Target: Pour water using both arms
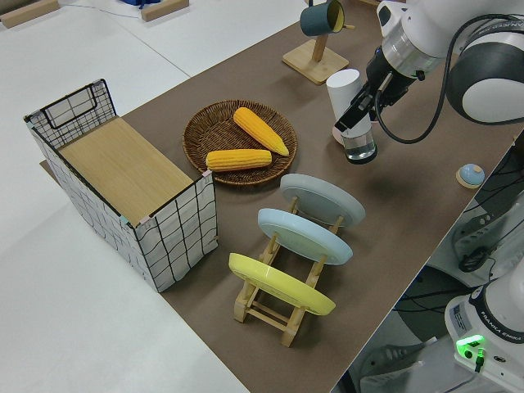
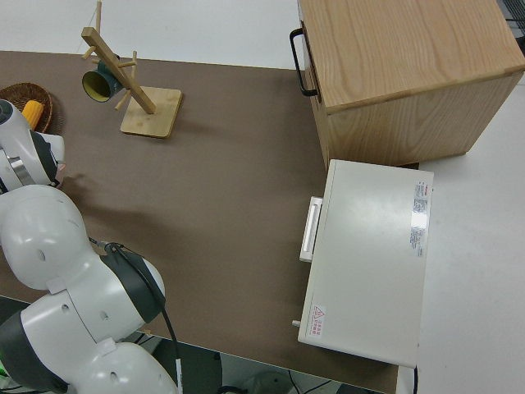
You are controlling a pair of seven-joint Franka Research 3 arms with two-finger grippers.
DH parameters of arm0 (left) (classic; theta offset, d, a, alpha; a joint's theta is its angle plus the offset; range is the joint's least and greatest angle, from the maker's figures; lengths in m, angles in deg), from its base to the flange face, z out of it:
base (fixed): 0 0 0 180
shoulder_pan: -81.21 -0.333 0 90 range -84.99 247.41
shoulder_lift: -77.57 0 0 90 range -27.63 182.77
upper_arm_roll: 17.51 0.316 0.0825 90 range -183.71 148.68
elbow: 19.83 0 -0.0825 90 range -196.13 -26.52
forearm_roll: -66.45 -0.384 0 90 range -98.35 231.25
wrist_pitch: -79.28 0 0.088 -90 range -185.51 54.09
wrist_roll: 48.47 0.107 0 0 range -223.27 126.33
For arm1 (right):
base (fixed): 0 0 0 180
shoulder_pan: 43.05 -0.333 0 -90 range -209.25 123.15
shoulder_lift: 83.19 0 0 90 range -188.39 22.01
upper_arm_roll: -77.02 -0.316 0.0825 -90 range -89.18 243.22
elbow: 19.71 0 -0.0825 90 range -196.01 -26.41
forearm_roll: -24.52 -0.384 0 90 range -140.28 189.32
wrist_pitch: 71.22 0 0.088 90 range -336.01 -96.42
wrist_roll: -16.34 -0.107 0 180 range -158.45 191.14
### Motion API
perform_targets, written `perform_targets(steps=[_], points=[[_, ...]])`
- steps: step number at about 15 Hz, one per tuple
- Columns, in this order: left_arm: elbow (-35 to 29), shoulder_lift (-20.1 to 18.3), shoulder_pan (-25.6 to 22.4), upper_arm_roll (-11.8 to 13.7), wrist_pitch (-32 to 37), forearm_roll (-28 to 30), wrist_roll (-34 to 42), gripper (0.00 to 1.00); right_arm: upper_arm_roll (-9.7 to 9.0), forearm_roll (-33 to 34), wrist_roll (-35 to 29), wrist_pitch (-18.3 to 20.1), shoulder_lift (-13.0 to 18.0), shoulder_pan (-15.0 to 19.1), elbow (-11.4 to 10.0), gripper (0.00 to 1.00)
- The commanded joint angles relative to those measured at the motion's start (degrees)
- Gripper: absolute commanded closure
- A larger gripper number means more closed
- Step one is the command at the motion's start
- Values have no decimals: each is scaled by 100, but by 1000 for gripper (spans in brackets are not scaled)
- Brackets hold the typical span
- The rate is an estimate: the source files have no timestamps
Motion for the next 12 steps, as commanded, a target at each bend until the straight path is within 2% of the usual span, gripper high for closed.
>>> perform_targets(steps=[1,2,3,5,6,8,10,11,12], points=[[-99,-233,78,33,-103,86,-34,1000,-85,184,-254,-157,-187,-54,164,1000],[-99,-233,78,41,-95,86,-25,1000,-76,184,-263,-166,-187,-54,173,1000],[-99,-233,78,41,-95,86,-16,1000,-76,184,-264,-175,-195,-37,173,916],[-99,-233,78,33,-95,86,-16,1000,-76,175,-264,-166,-213,-36,173,228],[-99,-233,78,41,-95,77,-16,1000,-76,193,-255,-166,-213,-36,182,15],[-99,-233,78,33,-95,86,1,1000,-85,184,-264,-53,-213,7,269,13],[-99,-233,78,33,-95,86,2,1000,-111,175,-255,253,-178,43,383,13],[-99,-233,78,33,-95,86,2,1000,-111,175,-229,647,-169,51,741,13],[-99,-233,86,33,-95,86,2,1000,-111,193,-176,851,-152,69,892,13]])
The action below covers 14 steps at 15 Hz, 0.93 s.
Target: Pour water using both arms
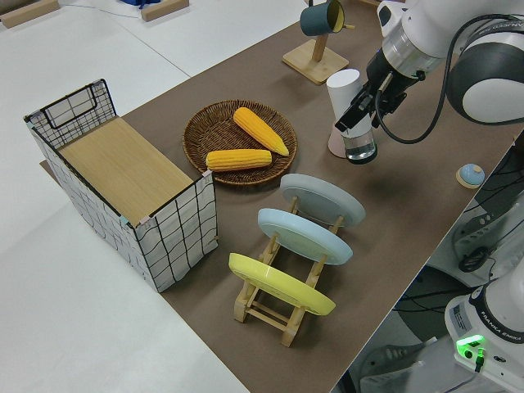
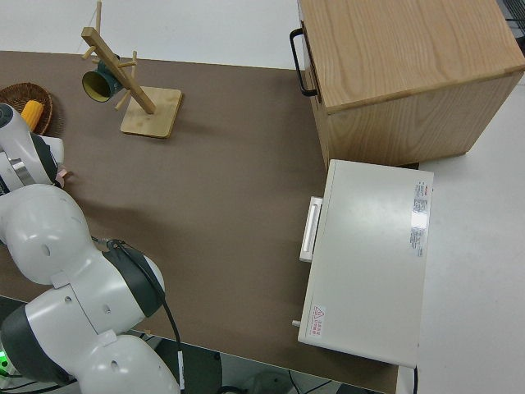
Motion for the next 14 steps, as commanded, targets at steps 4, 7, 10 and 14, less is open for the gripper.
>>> perform_targets(steps=[4,7,10,14], points=[[-96,-231,244,33,-86,172,-34,1000,-113,195,531,1220,427,360,717,11],[-105,-231,411,33,-86,198,-78,1000,-113,414,1924,2219,988,719,709,11],[-105,-231,621,33,-86,339,-69,1000,-8,494,3192,2986,1463,1001,630,11],[-193,-231,868,24,-86,374,-122,1000,264,678,4354,3717,1816,1177,419,11]])
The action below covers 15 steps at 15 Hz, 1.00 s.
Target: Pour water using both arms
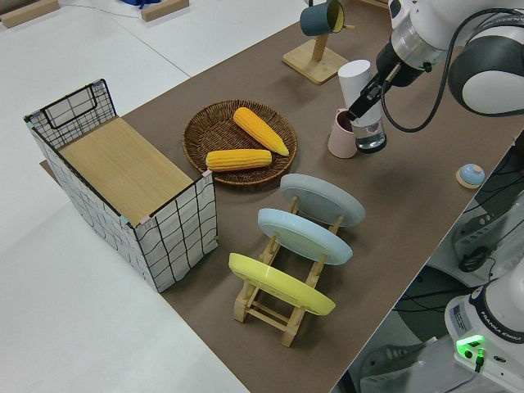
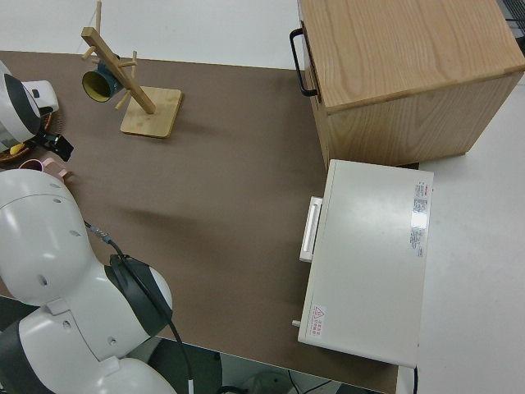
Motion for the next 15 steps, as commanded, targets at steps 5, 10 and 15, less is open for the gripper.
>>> perform_targets(steps=[5,10,15], points=[[-275,-237,450,-86,-51,92,-247,1000,1053,213,2394,775,714,298,-552,11],[-319,-132,450,-578,2,92,-415,1000,2424,99,3564,714,951,333,-535,11],[-319,87,441,-658,142,92,-432,1000,2505,90,3637,705,1223,728,-499,11]])
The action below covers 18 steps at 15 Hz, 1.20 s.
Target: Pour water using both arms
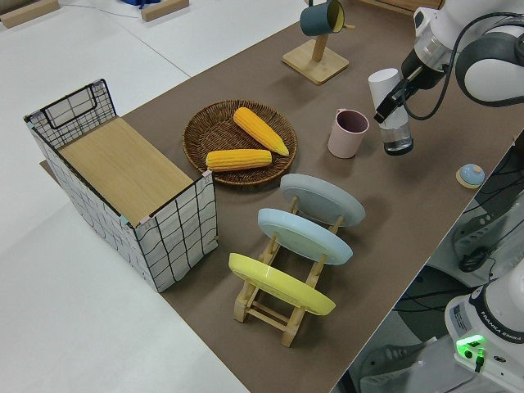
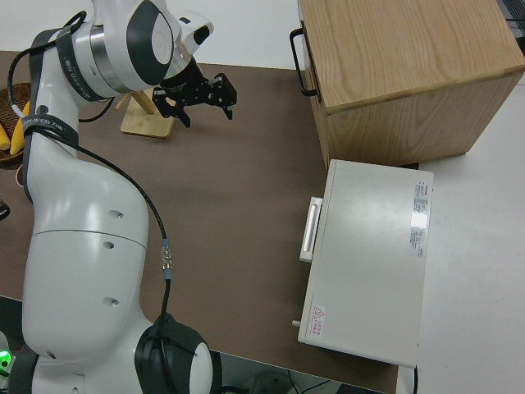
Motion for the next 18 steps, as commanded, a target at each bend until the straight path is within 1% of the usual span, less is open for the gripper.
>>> perform_targets(steps=[1,2,4,5,8,9,10,12,14,18], points=[[46,111,42,16,111,62,-58,1000,-53,-79,76,-73,369,227,-170,11],[64,216,50,8,120,62,-58,1000,-53,-218,68,-142,405,297,-153,11],[108,401,50,-1,120,62,-50,1000,-27,-823,67,-222,467,569,-153,11],[134,489,42,-19,120,62,-58,1000,-35,-869,67,-222,528,666,-153,11],[231,726,42,-19,129,53,-41,1000,-9,-879,-3,-231,607,720,-135,11],[300,788,42,-19,155,53,-41,1000,8,-887,-3,-231,607,746,-57,11],[397,884,42,-19,251,53,-41,1000,69,-870,15,-231,607,790,-30,11],[608,1034,42,-10,558,44,-41,1000,175,-887,15,-196,634,825,-30,11],[775,1200,42,-10,726,1,-32,1000,307,-835,24,-187,669,825,-30,13],[1092,1543,24,-10,1147,-52,-23,1000,307,-800,94,-108,704,808,-38,11]])
